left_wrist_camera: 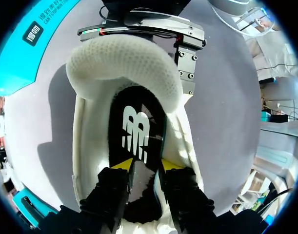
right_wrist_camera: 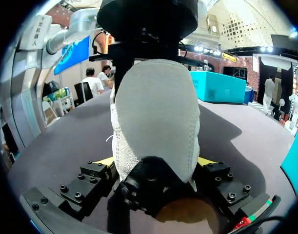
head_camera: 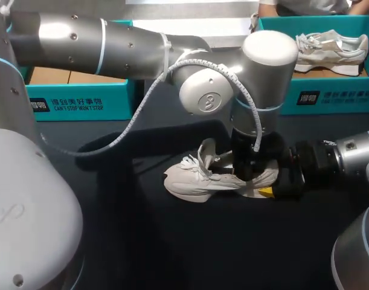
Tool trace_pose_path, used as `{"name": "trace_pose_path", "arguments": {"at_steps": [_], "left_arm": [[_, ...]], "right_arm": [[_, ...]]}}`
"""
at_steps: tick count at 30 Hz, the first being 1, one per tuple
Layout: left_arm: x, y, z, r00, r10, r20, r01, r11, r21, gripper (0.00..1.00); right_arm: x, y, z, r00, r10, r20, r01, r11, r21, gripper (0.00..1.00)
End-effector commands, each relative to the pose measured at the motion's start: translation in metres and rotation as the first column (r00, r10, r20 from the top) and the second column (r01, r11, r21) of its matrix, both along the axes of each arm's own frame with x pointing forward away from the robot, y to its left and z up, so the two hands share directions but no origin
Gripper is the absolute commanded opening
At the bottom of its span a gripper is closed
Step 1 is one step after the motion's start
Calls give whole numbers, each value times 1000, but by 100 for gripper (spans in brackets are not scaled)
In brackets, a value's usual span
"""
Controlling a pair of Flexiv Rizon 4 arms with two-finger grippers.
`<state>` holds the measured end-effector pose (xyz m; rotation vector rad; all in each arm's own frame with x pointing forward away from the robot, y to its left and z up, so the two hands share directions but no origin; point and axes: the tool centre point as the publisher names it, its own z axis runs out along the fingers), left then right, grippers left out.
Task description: Take the shoe out of the shoebox, open the shoe tongue, remove and reinsert the insole, then place the shoe into the shoebox
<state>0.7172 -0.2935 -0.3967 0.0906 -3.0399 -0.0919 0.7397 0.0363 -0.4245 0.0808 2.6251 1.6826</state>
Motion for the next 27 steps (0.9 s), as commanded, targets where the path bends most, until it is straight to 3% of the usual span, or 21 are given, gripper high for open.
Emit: {"name": "trace_pose_path", "arguments": {"at_steps": [1, 5, 15, 19, 27], "left_arm": [[-1, 1, -10, 1000, 4, 5, -4, 1000, 3, 36], [1, 3, -12, 998, 16, 62, -16, 1000, -1, 30], [3, 4, -19, 992, 35, 121, -36, 999, 2, 42], [3, 1, -16, 992, 32, 124, -33, 999, 8, 36], [1, -1, -12, 987, 33, 155, -34, 999, 1, 40]], "right_arm": [[1, 2, -4, 1000, -3, -1, 3, 1000, -4, 0], [1, 2, -4, 1000, -3, -1, 3, 1000, -4, 0], [1, 2, -4, 1000, -3, -1, 3, 1000, -4, 0], [1, 2, -4, 1000, -3, -1, 3, 1000, -4, 0], [1, 2, -4, 1000, -3, -1, 3, 1000, -4, 0]]}}
